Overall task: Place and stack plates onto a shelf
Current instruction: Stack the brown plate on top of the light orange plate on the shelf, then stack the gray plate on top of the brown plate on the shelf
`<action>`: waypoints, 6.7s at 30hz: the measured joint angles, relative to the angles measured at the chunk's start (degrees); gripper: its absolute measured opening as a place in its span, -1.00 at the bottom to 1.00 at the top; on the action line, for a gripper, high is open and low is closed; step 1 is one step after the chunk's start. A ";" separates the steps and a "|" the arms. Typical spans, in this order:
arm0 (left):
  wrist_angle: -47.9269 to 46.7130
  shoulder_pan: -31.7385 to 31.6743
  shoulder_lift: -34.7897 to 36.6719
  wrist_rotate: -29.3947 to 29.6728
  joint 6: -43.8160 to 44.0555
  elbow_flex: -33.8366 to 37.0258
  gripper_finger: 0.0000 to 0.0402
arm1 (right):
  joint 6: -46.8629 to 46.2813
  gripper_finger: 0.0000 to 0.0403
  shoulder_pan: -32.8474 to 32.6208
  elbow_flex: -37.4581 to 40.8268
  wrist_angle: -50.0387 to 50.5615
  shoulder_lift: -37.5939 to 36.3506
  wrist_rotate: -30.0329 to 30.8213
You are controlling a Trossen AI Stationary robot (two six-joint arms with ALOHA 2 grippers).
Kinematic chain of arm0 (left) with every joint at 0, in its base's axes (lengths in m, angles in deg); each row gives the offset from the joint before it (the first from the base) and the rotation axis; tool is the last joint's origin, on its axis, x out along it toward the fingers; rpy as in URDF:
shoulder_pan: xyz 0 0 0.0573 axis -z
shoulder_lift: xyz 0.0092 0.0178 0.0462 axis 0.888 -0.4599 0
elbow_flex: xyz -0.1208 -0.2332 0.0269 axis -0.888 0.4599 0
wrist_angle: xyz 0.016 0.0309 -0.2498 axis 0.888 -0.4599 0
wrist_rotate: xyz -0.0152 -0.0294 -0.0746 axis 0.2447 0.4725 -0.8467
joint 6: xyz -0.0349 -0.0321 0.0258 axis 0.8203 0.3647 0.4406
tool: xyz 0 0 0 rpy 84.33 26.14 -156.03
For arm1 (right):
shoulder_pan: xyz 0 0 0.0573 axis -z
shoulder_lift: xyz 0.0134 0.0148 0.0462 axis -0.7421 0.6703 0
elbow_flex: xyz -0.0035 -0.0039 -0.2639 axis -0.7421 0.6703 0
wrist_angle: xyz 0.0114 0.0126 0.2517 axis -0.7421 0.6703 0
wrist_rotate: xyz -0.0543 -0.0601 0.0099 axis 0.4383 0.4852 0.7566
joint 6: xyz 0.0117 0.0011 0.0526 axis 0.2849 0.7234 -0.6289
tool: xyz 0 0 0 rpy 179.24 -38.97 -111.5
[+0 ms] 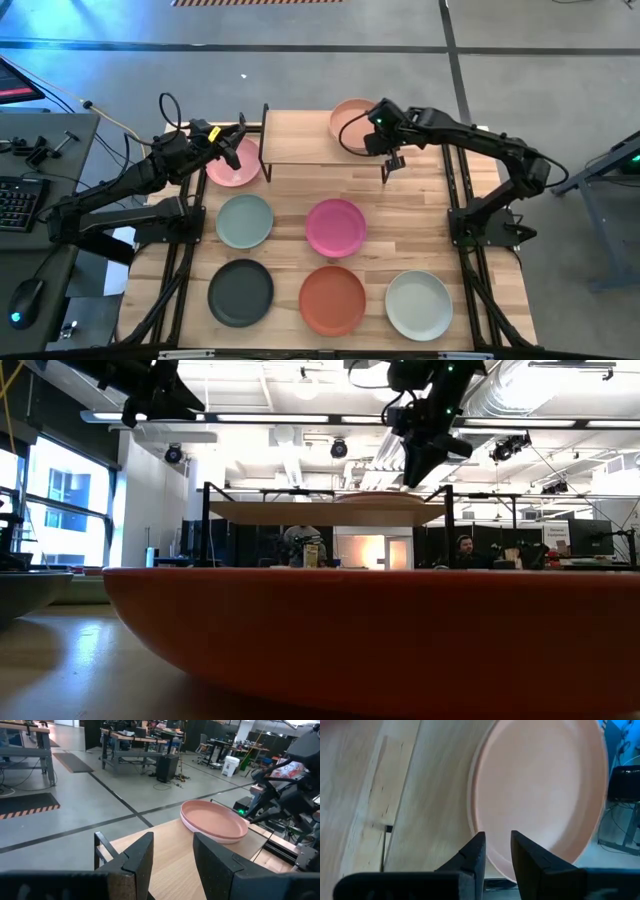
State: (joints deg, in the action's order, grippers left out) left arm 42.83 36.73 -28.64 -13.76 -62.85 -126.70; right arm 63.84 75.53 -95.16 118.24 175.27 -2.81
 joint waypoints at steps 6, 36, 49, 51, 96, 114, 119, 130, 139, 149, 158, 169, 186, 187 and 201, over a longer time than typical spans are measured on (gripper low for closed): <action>0.00 -0.02 0.00 -1.31 1.86 0.00 -0.36 | 0.01 -0.65 -0.02 0.00 -0.08 -1.79 0.34; 1.85 5.28 0.00 -40.97 27.30 0.00 -0.36 | -26.15 -0.65 -11.46 0.00 -2.79 -11.92 8.01; -3.50 20.20 -1.04 -41.54 34.22 -6.72 -0.36 | -42.81 -0.65 -19.21 0.00 -2.74 -11.92 5.84; -5.12 22.21 -1.72 -41.54 34.56 -7.75 -0.36 | -45.79 -0.65 -20.85 0.00 -2.74 -11.92 4.54; -40.20 52.35 -26.29 -18.28 34.02 1.55 -0.36 | -67.81 -0.65 -31.52 0.00 -3.16 -9.06 4.21; -37.23 52.30 -36.73 -15.48 29.81 1.55 -0.36 | -67.80 -0.65 -31.52 0.04 -2.89 -7.42 4.00; -36.92 52.30 -39.30 -14.27 28.99 1.55 -0.36 | -67.79 -0.65 -31.54 0.04 -2.85 -7.42 3.16; -35.41 52.00 -45.60 -13.68 28.32 1.55 -0.37 | -67.80 -0.65 -31.54 0.04 -2.81 -7.43 3.00; -34.52 52.06 -47.47 -13.27 28.30 1.35 -0.77 | -67.79 -0.65 -31.53 0.04 -2.81 -7.44 2.75; -34.97 52.15 -45.66 -11.88 28.29 0.53 -0.98 | -68.65 -0.65 -31.54 0.04 -2.81 -7.44 0.05; -37.21 52.17 -42.19 -11.13 28.03 -2.79 -1.00 | -74.45 -0.65 -31.53 0.04 -2.79 -7.44 -2.40; -39.28 52.21 -39.05 -9.81 26.32 -7.61 -1.00 | -70.28 -0.64 -32.28 0.04 -2.82 -7.16 -0.68; -44.66 52.24 -38.71 -3.00 13.10 -21.26 -1.00 | -86.34 -0.64 -30.80 0.02 -8.61 -2.36 0.26; -44.57 52.24 -38.73 -2.31 11.71 -21.99 -1.00 | -87.29 -0.64 -30.61 0.02 -9.68 -2.31 0.26; -44.55 48.51 -38.73 2.91 -7.87 -26.79 -1.00 | -105.33 -0.64 -23.18 0.02 -16.98 -2.33 -6.72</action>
State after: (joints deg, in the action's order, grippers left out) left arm -1.71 85.24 -67.38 -10.85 -70.72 -153.49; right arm -41.49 52.35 -95.14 101.26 172.94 -9.53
